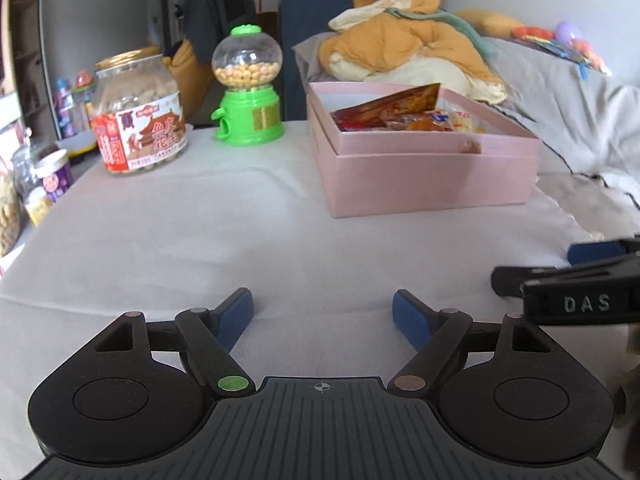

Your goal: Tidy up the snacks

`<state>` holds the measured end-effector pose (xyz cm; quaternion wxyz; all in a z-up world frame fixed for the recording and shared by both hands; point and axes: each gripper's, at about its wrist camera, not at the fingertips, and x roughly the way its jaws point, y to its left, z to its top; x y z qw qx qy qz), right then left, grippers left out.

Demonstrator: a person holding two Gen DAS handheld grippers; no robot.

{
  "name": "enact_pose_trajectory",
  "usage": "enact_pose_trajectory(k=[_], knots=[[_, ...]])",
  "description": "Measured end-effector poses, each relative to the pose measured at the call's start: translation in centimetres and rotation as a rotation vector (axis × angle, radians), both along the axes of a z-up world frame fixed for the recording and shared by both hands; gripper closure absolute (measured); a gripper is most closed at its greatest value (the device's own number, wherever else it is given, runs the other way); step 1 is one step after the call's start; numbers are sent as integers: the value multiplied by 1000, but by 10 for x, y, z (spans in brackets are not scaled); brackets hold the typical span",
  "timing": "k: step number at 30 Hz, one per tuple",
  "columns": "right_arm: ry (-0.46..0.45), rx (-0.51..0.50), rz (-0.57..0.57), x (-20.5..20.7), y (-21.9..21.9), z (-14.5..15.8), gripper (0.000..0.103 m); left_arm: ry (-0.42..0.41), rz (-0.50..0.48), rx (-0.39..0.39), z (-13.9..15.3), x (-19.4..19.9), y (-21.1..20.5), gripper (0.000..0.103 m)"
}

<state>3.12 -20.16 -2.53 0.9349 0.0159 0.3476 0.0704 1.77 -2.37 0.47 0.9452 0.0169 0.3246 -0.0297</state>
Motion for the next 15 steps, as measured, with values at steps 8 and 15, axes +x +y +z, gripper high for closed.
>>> enact_pose_trajectory(k=[8, 15], knots=[[-46, -3, -48, -4, -1, -8, 0, 0, 4, 20, 0, 2, -3, 18], [-61, -19, -40, -12, -1, -7, 0, 1, 4, 11, 0, 2, -3, 17]])
